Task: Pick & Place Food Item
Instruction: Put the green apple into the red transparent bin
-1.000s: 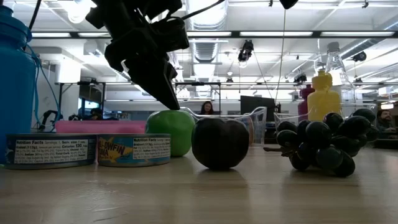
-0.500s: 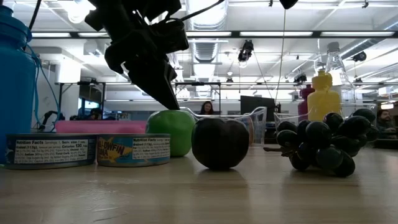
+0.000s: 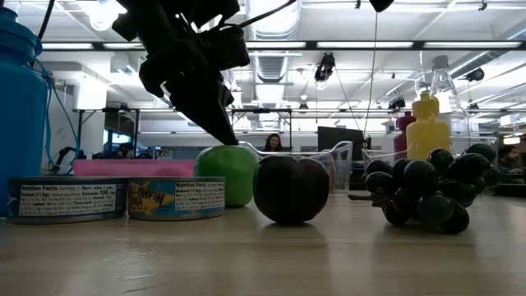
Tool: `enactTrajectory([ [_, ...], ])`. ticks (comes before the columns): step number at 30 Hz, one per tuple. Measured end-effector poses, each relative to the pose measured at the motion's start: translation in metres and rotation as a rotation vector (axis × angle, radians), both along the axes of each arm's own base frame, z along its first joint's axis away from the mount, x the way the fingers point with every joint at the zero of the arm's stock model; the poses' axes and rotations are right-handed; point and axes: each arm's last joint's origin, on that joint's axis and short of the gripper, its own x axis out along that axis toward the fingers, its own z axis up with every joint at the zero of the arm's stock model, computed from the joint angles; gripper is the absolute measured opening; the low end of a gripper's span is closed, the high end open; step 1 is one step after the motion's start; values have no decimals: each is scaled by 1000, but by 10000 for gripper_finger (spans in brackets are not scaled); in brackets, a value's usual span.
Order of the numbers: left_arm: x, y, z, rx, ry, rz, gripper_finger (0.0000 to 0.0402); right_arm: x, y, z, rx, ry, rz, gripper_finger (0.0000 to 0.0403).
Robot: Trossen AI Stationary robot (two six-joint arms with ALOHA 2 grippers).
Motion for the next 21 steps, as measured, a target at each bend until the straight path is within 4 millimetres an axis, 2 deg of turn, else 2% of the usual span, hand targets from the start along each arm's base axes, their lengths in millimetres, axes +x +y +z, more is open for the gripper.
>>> enactTrajectory([
  [9, -3, 1, 15, -36, -42, 48, 1, 0, 0, 0, 0, 0, 0, 13],
  [15, -11, 11, 43, -45, -135, 148, 0, 0, 0, 0, 0, 0, 0, 13],
  [21, -36, 38, 80, 3, -230, 388, 0, 0, 0, 0, -1, 1, 1, 13],
])
